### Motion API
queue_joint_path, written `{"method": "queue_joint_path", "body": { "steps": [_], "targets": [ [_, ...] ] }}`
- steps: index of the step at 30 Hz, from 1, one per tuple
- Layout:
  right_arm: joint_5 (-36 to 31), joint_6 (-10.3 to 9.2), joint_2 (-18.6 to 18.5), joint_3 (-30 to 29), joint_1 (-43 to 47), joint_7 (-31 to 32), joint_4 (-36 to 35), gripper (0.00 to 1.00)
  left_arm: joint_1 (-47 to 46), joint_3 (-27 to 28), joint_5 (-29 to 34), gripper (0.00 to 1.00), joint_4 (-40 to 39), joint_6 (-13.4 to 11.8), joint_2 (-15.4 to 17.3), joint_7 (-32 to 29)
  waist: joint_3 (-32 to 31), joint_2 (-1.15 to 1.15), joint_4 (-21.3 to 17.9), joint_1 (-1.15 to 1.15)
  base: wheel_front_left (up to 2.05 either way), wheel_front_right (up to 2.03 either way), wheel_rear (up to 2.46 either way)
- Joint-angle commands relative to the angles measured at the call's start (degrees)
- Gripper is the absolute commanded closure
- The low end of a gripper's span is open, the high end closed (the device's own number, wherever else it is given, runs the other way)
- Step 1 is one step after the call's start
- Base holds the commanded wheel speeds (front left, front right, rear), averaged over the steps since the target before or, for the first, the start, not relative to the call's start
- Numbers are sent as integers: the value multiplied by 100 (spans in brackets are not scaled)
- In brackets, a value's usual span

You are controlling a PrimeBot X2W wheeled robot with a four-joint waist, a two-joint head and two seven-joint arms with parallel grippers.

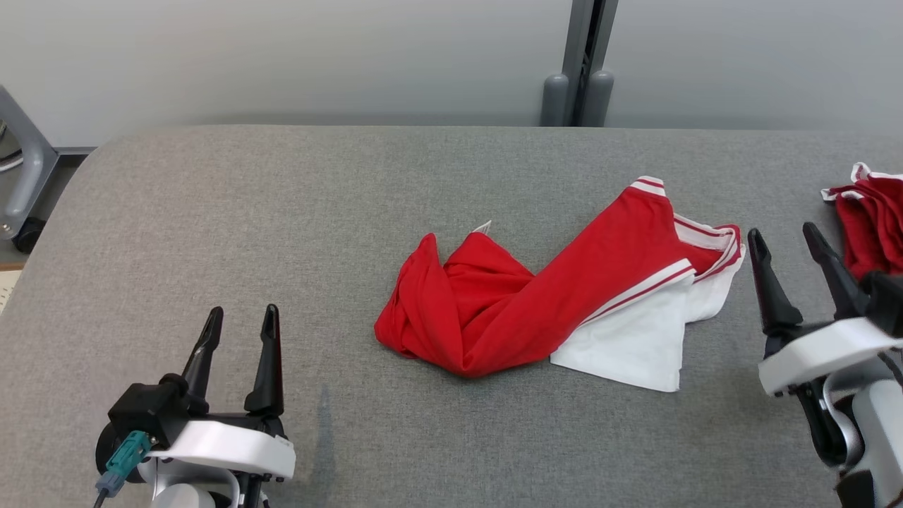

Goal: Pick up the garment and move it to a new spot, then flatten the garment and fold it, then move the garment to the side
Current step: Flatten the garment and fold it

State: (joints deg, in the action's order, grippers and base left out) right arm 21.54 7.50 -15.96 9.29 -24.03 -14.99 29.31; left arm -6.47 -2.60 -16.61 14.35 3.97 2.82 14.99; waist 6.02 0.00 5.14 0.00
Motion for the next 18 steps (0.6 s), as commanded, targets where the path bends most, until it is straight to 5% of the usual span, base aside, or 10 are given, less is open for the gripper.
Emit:
{"method": "queue_joint_path", "body": {
  "steps": [1,10,18],
  "targets": [
    [-35,-1,3,-101,299,-28,-213,0,52,73,53,0,2,39,22,24,-78,0,-71,0,0,0,0],
    [-143,-1,129,-461,1588,-28,-1108,0,177,289,106,0,-24,117,20,24,-156,0,-150,0,0,0,0],
    [-71,-1,114,-108,1587,-28,-913,0,129,270,122,0,5,151,21,24,-146,0,-71,0,0,0,0]
  ]
}}
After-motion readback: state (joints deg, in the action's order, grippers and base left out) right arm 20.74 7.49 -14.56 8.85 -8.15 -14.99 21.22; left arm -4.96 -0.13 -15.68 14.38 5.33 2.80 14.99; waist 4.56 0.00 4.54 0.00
